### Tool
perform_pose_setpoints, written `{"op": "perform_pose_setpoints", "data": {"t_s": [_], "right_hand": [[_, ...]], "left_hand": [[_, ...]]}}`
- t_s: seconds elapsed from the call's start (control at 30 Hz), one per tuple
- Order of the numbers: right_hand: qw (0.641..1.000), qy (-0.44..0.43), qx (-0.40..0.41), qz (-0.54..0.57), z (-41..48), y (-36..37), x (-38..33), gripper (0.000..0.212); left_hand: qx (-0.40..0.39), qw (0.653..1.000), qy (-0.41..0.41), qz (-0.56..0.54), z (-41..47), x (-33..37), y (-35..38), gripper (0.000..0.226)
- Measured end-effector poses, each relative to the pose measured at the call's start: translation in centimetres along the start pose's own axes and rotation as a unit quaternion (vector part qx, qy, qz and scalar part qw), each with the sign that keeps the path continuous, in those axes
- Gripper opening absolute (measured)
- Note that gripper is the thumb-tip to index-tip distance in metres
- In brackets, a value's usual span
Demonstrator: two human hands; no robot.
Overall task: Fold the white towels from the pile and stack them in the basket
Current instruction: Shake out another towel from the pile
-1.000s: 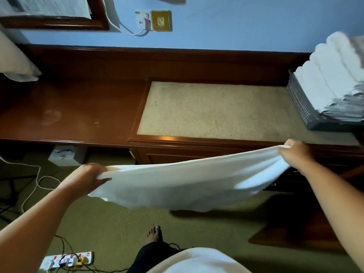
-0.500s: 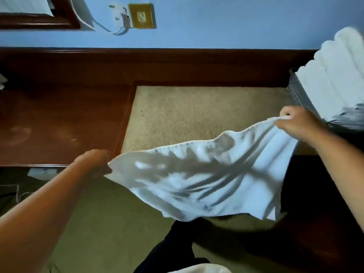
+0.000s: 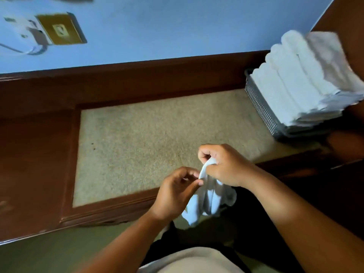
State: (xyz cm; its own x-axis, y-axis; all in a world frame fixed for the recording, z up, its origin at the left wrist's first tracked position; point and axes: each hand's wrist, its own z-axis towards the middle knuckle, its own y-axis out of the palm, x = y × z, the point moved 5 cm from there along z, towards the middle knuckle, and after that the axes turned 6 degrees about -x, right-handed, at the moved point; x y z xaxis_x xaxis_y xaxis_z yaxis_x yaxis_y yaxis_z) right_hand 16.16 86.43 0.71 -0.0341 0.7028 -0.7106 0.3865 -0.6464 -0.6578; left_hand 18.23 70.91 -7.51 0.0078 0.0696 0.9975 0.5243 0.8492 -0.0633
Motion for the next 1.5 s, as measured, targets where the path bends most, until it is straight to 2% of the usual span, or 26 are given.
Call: {"op": "perform_pose_setpoints", "data": {"t_s": [0.2, 0.4, 0.5, 0.57, 0.67, 0.73, 0.83, 0.9, 1.03, 1.13, 1.23, 1.37, 1.5], "right_hand": [[0.999, -0.032, 0.021, 0.025, -1.0, -1.2, 0.7, 0.015], [0.998, -0.056, 0.006, 0.011, -3.9, -1.0, 2.0, 0.022], [0.997, -0.077, -0.026, 0.010, -5.5, 0.6, 2.2, 0.024], [0.994, -0.103, -0.036, 0.011, -6.5, 1.4, 1.9, 0.025], [0.986, -0.163, -0.026, -0.002, -7.4, 1.2, 0.8, 0.024], [0.982, -0.188, 0.004, -0.013, -7.7, 0.0, 0.2, 0.022], [0.980, -0.179, 0.082, 0.007, -8.2, -3.2, 0.4, 0.017], [0.978, -0.165, 0.128, 0.028, -8.6, -5.2, 0.5, 0.017], [0.971, -0.184, 0.152, 0.014, -9.4, -7.1, -1.4, 0.016], [0.964, -0.183, 0.191, 0.008, -9.6, -9.2, -1.2, 0.014], [0.957, -0.133, 0.257, -0.001, -8.5, -12.5, 2.3, 0.015], [0.949, -0.003, 0.314, -0.035, -7.0, -15.0, 9.1, 0.017], [0.953, 0.055, 0.294, -0.039, -4.9, -13.4, 12.4, 0.013]], "left_hand": [[0.058, 0.978, 0.110, 0.168, 0.6, 1.4, 2.3, 0.012], [0.190, 0.961, 0.101, 0.176, -3.3, 1.9, 6.1, 0.014], [0.232, 0.952, 0.083, 0.181, -4.8, 1.7, 7.7, 0.016], [0.232, 0.944, 0.069, 0.223, -5.6, 1.3, 8.5, 0.019], [0.193, 0.935, 0.012, 0.298, -6.5, -1.4, 8.5, 0.021], [0.186, 0.912, -0.062, 0.361, -7.3, -3.9, 7.5, 0.024], [0.123, 0.848, -0.223, 0.465, -8.8, -7.6, 6.0, 0.030], [0.076, 0.802, -0.294, 0.515, -9.9, -9.2, 5.7, 0.030], [0.078, 0.775, -0.328, 0.535, -10.7, -10.3, 5.4, 0.029], [0.075, 0.737, -0.367, 0.562, -11.6, -10.8, 3.5, 0.030], [0.095, 0.703, -0.415, 0.570, -14.0, -11.9, 0.1, 0.028], [0.140, 0.661, -0.477, 0.562, -18.9, -12.7, -5.3, 0.025], [0.176, 0.635, -0.492, 0.569, -21.5, -12.1, -9.6, 0.021]]}}
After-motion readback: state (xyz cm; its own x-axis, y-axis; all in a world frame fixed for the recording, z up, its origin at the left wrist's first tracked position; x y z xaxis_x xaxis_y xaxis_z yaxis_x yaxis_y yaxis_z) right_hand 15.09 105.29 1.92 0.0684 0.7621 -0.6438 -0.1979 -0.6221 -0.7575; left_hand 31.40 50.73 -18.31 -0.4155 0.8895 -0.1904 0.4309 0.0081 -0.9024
